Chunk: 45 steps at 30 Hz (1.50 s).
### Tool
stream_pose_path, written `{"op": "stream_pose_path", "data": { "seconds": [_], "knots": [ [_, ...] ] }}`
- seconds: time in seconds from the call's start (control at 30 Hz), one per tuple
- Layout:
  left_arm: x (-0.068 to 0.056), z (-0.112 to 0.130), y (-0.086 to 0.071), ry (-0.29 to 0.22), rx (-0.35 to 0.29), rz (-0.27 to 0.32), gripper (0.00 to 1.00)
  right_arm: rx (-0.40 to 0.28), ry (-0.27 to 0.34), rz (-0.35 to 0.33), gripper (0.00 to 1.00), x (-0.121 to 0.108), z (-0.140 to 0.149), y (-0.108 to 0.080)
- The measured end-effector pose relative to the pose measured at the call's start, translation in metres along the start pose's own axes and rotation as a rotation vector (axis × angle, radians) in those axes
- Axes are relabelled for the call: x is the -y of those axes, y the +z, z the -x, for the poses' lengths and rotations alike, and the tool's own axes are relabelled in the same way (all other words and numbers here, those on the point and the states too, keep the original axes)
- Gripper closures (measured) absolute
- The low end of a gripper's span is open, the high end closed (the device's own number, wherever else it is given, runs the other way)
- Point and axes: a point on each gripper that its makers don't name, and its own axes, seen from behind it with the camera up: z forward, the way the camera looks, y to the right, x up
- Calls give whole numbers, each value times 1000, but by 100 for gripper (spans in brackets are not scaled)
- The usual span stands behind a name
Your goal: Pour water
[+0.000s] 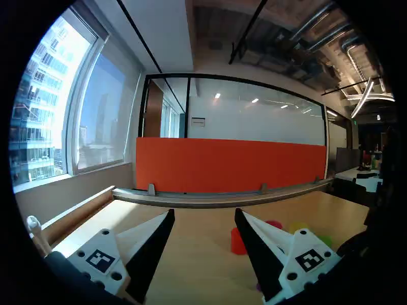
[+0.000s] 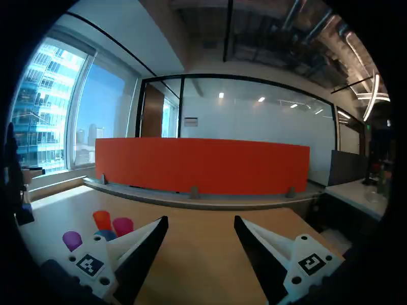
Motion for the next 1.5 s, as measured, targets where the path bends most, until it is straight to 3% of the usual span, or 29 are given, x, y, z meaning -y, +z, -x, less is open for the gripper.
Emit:
{"op": "stream_pose_path", "data": {
  "seconds": [0.3,0.57,0.9,1.13,1.5],
  "knots": [
    [-8,-33,8,-8,2,41,13,-5,5,-22,0,4,-38,3],
    [-6,-63,11,27,2,53,13,-4,15,-40,0,6,-66,7],
    [-9,-79,13,34,15,82,13,1,34,-74,0,11,-84,7],
    [-18,-80,13,30,20,135,13,5,56,-131,0,21,-86,4],
    [-42,-86,9,30,24,259,13,-6,53,-283,0,51,-95,-5]
  ]
}}
